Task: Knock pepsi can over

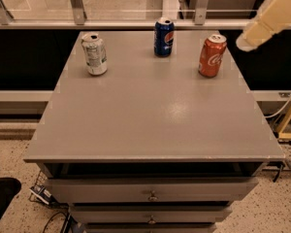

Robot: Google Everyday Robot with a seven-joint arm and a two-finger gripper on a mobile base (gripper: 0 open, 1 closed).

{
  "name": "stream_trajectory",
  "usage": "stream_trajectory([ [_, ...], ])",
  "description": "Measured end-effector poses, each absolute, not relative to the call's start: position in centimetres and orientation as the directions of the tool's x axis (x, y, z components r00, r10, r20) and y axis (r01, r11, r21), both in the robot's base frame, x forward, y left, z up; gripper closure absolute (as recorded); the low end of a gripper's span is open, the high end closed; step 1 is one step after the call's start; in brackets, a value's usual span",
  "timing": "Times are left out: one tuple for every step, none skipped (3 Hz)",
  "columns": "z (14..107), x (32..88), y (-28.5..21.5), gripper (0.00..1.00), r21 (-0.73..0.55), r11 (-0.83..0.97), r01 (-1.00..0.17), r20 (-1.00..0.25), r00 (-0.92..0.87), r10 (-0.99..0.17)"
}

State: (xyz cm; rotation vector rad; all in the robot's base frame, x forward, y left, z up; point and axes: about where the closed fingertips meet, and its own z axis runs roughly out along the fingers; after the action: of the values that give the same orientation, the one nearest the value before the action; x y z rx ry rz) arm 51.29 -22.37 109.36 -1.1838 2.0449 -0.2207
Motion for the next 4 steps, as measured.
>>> stream_trajectory([
  [108.1,55.9,-22.0,0.0,-0.404,0.695,-0.595,-0.66,-0.336,-0.672],
  [106.7,59.6,-21.0,0.0,-0.316,0.785,-0.533,-0.769,-0.341,-0.541],
  [106.5,61.9,-19.0,0.0,-0.27,0.797,-0.541,-0.812,-0.317,-0.49],
  [106.4,62.0,-19.0,0.0,-0.268,0.797,-0.541,-0.814,-0.316,-0.488],
])
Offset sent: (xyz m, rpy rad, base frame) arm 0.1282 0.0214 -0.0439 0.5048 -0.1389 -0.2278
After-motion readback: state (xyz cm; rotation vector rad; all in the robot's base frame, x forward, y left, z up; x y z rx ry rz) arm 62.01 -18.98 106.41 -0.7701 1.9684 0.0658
